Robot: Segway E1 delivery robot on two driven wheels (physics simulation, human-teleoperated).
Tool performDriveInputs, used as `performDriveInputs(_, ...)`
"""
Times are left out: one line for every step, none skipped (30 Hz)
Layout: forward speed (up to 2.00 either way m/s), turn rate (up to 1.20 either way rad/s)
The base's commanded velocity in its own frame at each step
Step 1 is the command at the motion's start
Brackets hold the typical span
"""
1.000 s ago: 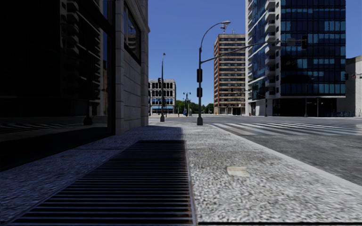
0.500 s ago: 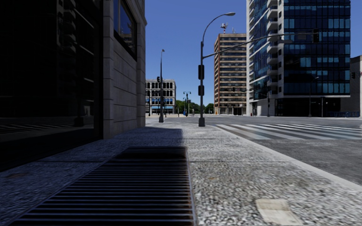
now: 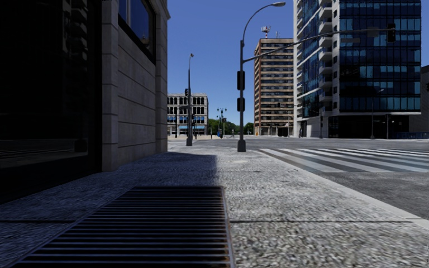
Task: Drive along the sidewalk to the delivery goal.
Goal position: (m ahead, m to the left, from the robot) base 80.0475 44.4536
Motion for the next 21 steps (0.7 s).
performDriveInputs(2.0,0.0)
performDriveInputs(2.0,0.0)
performDriveInputs(2.0,0.0)
performDriveInputs(2.0,0.0)
performDriveInputs(2.0,0.0)
performDriveInputs(2.0,0.0)
performDriveInputs(2.0,0.0)
performDriveInputs(2.0,0.0)
performDriveInputs(2.0,0.0)
performDriveInputs(2.0,0.0)
performDriveInputs(2.0,0.0)
performDriveInputs(2.0,0.0)
performDriveInputs(2.0,0.0)
performDriveInputs(2.0,0.0)
performDriveInputs(2.0,0.0)
performDriveInputs(2.0,0.0)
performDriveInputs(2.0,0.0)
performDriveInputs(2.0,0.0)
performDriveInputs(2.0,0.0)
performDriveInputs(2.0,0.0)
performDriveInputs(2.0,0.0)
